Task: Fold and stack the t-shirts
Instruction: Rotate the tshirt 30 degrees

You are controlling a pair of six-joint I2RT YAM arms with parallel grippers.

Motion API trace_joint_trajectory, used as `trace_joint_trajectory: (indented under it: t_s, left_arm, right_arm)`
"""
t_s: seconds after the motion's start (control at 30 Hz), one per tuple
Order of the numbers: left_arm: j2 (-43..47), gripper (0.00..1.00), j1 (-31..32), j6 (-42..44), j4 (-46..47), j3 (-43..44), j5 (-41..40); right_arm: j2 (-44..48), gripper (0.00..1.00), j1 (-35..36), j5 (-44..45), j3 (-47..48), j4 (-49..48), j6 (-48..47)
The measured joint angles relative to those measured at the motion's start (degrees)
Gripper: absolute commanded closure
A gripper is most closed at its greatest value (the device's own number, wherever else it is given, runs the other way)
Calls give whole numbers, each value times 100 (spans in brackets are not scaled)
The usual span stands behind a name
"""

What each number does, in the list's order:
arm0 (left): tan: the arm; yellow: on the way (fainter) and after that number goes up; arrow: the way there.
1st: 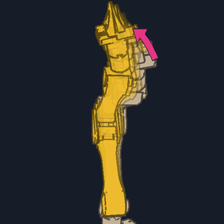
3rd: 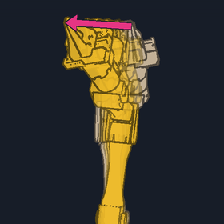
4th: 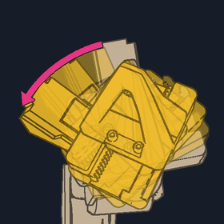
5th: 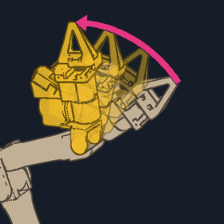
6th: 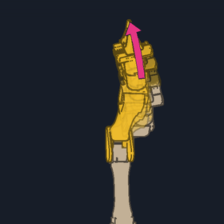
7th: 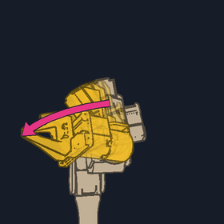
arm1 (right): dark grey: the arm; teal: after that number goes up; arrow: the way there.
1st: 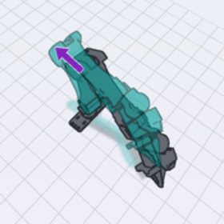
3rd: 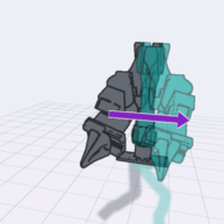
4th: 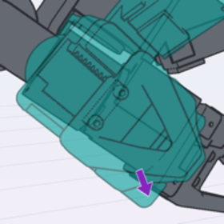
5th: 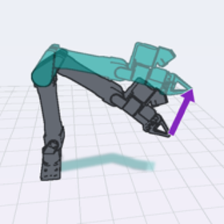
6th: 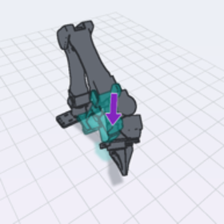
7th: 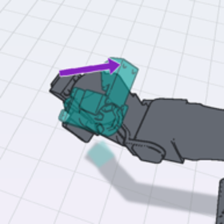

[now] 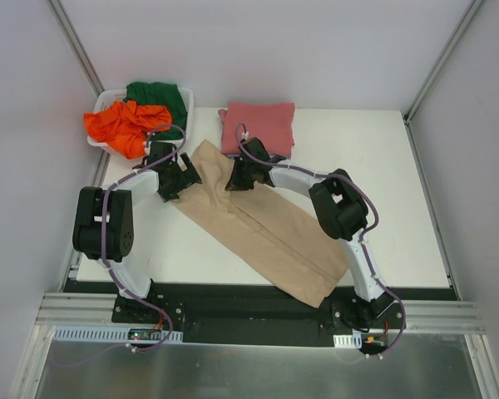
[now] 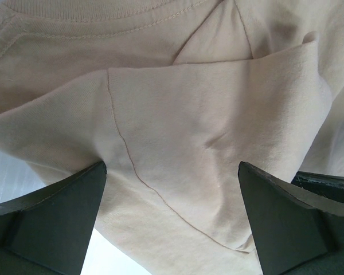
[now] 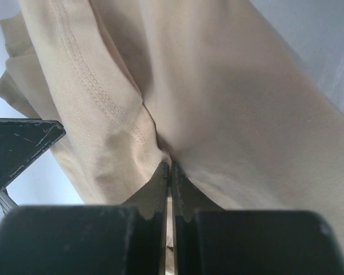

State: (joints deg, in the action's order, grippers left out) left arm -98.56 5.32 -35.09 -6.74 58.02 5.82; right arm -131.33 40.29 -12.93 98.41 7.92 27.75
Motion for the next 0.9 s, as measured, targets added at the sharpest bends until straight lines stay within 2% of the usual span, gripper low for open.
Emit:
trace_joint_trajectory:
  t_s: [0.2,0.43,0.67,0.8,0.9]
  left_arm:
    - [0,1,-55,-39,24,-11,22]
    - [-2,1,-94,-57,28,-11,22]
    - [-9,1,-94,-57,28,-11,22]
    - [-24,1,-94,-52,28,4,50]
    - [-26,1,-125,-33,24,13,125]
  right_arm:
    - [42,99,-2,219,-44,-7,-103]
    - [520,99,-76,527,-531,13,-323]
    - [695,89,-164,601,-717,15,-396]
    - [697,66,-164,643,-726,42,-422]
    - [706,32,-190,682,-732,74,-439]
